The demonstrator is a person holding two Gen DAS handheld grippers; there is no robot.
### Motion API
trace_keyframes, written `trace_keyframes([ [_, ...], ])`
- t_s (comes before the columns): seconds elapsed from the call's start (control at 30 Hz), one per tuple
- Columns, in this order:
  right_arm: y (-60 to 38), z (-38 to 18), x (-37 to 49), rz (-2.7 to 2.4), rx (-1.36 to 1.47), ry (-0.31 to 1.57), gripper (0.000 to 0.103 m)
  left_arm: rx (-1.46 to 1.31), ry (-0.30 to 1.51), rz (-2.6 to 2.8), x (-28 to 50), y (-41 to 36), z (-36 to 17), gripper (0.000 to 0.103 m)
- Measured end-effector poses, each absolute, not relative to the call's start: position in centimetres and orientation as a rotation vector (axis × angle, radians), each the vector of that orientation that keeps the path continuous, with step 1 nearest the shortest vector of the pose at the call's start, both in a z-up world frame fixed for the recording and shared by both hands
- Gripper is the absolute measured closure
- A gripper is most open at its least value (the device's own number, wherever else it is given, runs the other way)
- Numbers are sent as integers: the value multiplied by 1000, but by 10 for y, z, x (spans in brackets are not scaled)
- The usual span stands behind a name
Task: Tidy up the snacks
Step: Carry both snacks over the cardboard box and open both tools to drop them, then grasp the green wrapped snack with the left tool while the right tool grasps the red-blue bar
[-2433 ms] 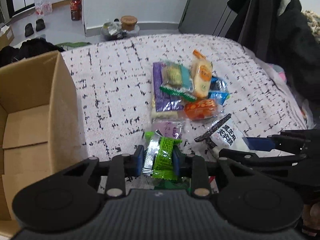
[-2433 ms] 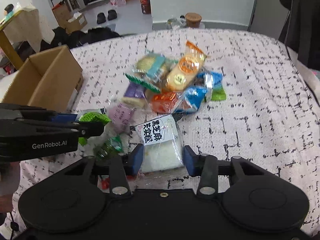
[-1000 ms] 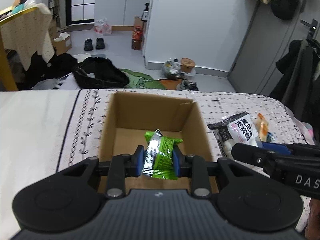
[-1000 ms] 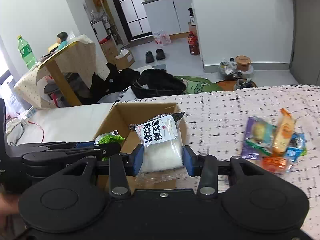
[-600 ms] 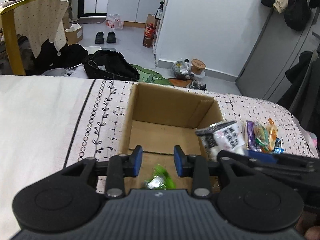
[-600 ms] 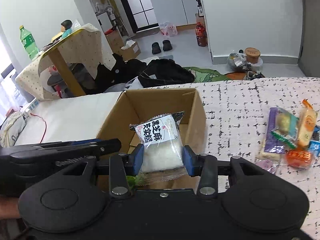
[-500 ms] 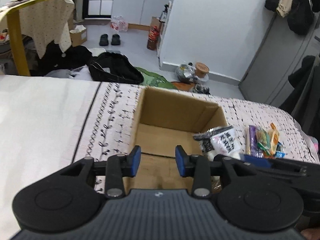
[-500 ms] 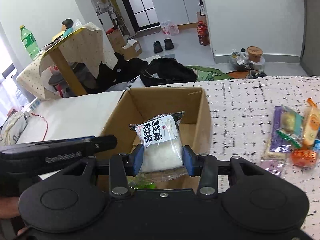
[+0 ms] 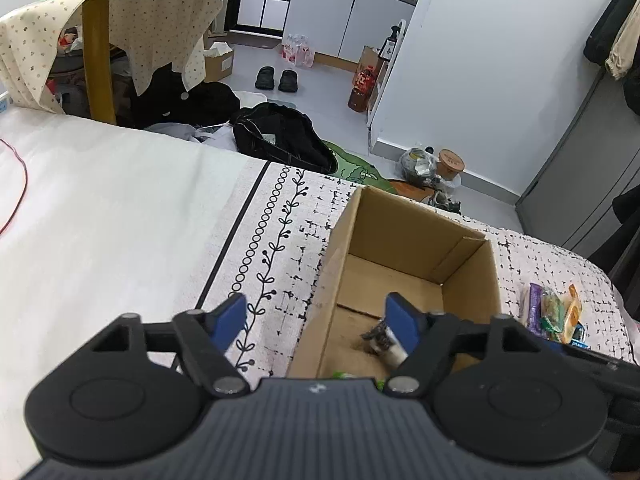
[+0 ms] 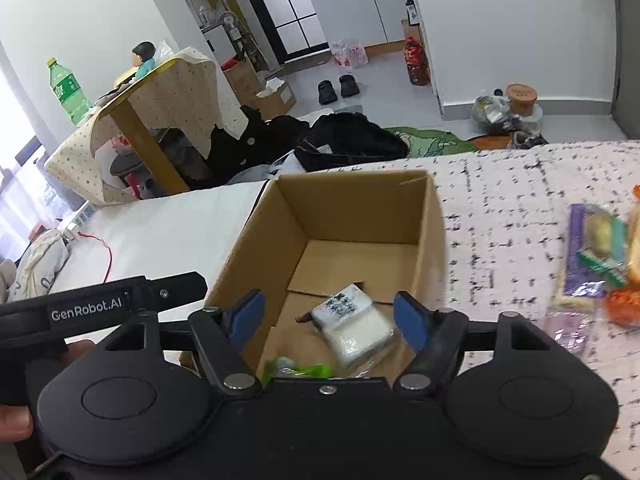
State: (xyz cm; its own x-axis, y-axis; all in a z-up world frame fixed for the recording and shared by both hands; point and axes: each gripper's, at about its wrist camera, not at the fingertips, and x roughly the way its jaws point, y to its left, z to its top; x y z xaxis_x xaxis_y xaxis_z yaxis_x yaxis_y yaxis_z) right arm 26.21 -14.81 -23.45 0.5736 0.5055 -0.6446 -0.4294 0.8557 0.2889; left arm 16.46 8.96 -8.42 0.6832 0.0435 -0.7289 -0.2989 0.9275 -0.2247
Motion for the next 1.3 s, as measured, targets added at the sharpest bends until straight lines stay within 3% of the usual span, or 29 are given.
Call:
trace_keyframes([
  [0.23, -179, -224, 254, 497, 85, 771, 16, -307, 766, 151, 158, 68, -75, 0],
  [0.97, -272, -206, 223, 393, 92, 716, 0, -124, 683, -30, 149, 18, -44, 0],
  [1.3, -302, -204, 209, 346, 109, 711, 0, -52, 737, -227, 156, -18, -47, 0],
])
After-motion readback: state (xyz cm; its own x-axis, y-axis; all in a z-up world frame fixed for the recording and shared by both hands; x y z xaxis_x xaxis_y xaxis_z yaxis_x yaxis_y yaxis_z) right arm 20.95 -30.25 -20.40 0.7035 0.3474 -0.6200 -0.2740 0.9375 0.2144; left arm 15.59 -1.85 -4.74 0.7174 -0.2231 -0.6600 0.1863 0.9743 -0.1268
